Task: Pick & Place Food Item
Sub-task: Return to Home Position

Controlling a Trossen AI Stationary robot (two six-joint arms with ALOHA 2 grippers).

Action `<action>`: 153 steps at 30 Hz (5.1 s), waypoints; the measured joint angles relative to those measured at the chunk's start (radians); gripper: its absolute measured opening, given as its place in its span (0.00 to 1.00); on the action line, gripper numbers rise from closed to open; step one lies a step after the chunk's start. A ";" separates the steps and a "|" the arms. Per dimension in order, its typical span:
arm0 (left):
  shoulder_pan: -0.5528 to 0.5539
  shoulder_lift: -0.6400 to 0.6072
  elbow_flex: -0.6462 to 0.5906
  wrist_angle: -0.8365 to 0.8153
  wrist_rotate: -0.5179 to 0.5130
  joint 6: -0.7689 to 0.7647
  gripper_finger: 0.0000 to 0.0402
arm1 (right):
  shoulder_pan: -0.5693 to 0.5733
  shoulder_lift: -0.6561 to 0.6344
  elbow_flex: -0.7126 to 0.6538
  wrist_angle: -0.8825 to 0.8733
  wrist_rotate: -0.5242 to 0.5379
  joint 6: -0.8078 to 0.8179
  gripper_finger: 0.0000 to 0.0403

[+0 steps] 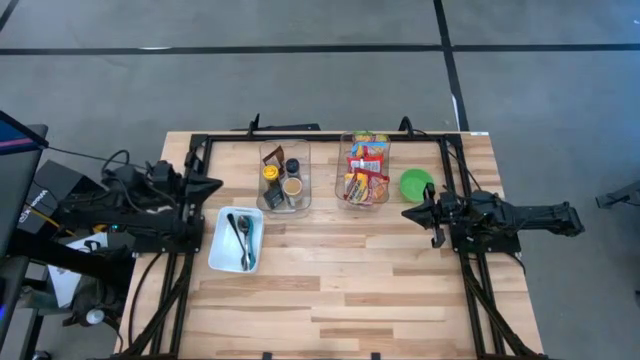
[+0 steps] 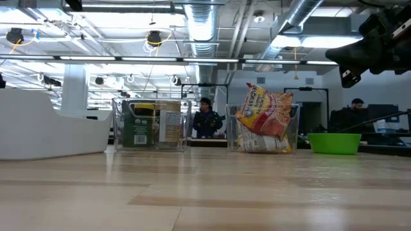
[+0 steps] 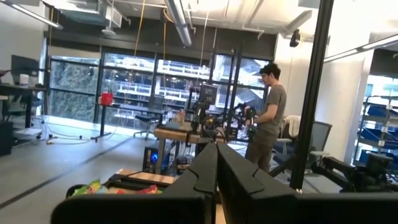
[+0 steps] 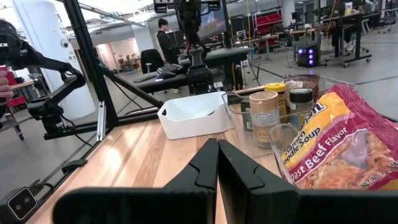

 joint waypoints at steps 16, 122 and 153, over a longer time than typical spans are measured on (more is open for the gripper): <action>0.000 -0.117 0.000 -0.068 0.000 0.023 0.01 | 0.000 0.000 0.000 0.000 0.000 0.002 0.01; 0.000 -0.050 -0.495 0.258 0.000 0.056 0.01 | 0.000 0.000 -0.001 0.000 0.000 0.000 0.01; 0.000 -0.050 -0.495 0.258 0.000 0.055 0.01 | 0.000 0.000 -0.001 0.000 0.000 0.000 0.01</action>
